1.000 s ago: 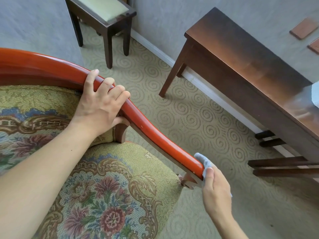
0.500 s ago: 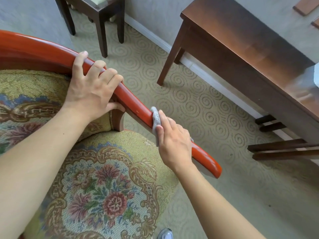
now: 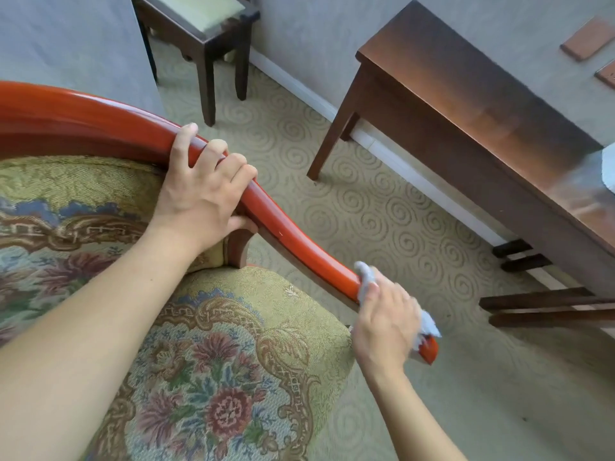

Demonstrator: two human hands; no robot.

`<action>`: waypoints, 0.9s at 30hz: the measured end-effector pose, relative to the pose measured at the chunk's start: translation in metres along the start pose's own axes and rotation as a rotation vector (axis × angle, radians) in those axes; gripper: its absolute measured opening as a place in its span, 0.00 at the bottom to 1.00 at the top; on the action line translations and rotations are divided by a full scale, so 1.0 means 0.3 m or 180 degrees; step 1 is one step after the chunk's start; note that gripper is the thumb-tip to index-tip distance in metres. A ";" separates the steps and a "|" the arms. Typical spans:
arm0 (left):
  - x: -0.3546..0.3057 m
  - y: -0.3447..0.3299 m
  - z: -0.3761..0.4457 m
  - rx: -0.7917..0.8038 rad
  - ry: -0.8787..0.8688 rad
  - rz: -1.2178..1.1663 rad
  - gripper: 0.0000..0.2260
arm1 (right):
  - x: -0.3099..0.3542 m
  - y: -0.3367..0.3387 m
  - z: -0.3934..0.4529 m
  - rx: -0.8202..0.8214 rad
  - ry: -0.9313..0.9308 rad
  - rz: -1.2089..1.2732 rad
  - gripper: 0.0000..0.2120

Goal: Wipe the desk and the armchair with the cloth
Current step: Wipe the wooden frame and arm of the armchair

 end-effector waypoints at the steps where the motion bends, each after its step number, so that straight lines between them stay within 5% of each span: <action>1: -0.002 0.000 0.001 0.0077 0.0042 0.0014 0.37 | 0.092 -0.011 0.013 0.0069 0.0218 -0.0126 0.28; 7: -0.008 0.051 -0.015 0.0436 0.0107 -0.0005 0.42 | 0.563 -0.016 0.134 0.0592 0.0693 0.1596 0.19; 13: 0.122 0.238 -0.075 -0.0357 0.0134 0.0060 0.43 | 0.803 0.090 0.187 0.0768 0.1612 0.2221 0.20; 18: 0.198 0.178 -0.117 0.0689 0.0560 0.0665 0.50 | 0.606 0.036 0.152 0.0884 0.1532 0.1768 0.22; 23: 0.127 0.171 -0.114 0.0736 0.0615 0.0440 0.49 | 0.278 -0.020 0.103 0.0988 0.1433 0.0809 0.22; 27: -0.028 0.120 -0.126 0.1035 0.0463 -0.0025 0.46 | 0.103 0.014 0.075 0.0950 0.1436 0.0756 0.19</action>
Point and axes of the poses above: each hand's wrist, its own z-axis towards the middle knuckle, its own y-axis out of the back of the hand, x = y × z, the point moved 8 cm from there along z, towards the middle knuckle, and after that the axes turned 13 degrees about -z, right-handed, at the moved point
